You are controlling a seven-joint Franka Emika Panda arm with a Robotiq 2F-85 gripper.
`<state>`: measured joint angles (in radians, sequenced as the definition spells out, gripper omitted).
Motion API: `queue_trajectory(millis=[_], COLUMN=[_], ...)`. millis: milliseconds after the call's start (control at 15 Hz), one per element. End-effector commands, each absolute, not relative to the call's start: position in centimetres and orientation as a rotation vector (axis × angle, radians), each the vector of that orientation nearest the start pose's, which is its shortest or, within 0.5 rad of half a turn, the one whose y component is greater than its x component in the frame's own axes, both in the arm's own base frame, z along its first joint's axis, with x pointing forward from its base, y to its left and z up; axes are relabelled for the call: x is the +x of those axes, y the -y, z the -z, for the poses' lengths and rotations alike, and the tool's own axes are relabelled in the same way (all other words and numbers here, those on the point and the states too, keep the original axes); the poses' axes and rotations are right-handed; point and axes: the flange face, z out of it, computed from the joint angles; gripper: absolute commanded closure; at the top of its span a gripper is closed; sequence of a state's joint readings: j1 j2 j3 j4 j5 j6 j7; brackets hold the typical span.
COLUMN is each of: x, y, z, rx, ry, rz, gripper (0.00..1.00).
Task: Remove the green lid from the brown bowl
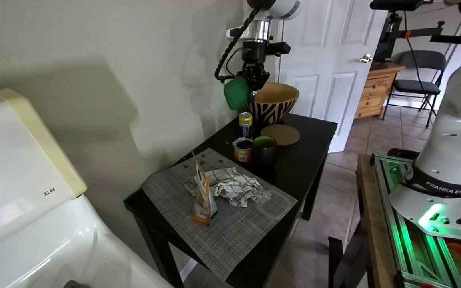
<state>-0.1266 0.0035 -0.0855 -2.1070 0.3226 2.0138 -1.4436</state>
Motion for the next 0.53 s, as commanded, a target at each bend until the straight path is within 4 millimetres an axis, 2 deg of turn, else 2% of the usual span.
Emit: queue_trajectory(millis=[0,67,267,467], x=[52.9,53.4,55.4,56.5], y=[8.6,7.6,2.5,-2.1], z=[-40.7,-40.2,-37.7,-34.3], rx=[-2.42,-2.389,-2.251,-2.11], ry=[1.531,1.571,1.703,1.756], rz=[0.202,0.176,0.117,-0.011], gripper=[0.98,0.98,0.98,0.98])
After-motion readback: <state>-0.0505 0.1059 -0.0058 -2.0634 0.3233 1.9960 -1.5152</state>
